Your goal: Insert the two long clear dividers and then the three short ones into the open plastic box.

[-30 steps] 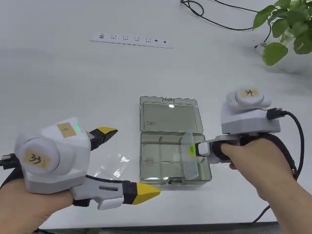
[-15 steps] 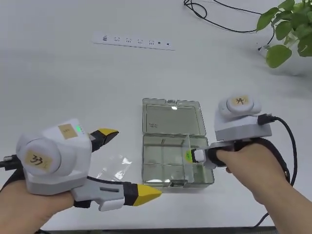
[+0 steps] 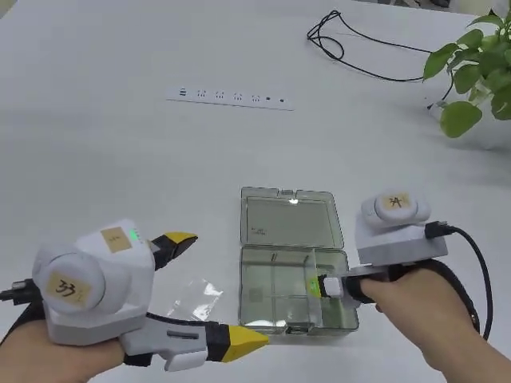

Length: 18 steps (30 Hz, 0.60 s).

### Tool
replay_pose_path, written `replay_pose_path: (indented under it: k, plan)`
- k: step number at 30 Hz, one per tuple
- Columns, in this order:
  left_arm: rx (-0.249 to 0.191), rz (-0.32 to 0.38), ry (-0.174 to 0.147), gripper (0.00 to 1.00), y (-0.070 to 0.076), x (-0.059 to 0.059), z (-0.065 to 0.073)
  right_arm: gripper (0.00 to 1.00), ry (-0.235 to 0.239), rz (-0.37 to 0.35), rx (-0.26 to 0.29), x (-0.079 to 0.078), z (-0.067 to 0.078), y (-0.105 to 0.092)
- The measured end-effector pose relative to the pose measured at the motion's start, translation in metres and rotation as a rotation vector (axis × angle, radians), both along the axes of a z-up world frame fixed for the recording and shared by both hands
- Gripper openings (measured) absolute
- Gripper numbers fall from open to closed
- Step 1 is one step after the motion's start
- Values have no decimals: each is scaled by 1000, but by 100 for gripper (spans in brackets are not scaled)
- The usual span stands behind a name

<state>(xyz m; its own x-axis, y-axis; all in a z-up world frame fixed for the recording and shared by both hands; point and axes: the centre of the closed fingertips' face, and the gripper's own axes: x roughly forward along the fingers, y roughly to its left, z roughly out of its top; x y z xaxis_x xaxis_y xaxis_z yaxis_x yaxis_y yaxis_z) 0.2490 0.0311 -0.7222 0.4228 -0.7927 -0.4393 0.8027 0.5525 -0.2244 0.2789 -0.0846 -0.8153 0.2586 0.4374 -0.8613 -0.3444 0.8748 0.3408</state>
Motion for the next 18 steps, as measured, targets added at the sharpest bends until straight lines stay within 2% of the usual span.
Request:
replay_pose_path:
  k: [5,9,11,12,14,18]
  plan:
    - [6,11,-5,98,2,-2,2,13,-14,-14,54,-1,7,1]
    - [8,22,-14,98,3,-5,6,14,-37,-25,108,-1,21,1]
    - [10,29,-15,98,5,-6,7,16,-67,-29,137,1,30,1]
    - [11,31,-16,98,5,-7,7,18,-106,-16,148,4,37,1]
    - [13,38,-20,98,6,-8,9,20,-120,-4,151,2,43,0]
    - [19,47,-22,98,8,-11,10,27,-171,-1,199,5,61,-1]
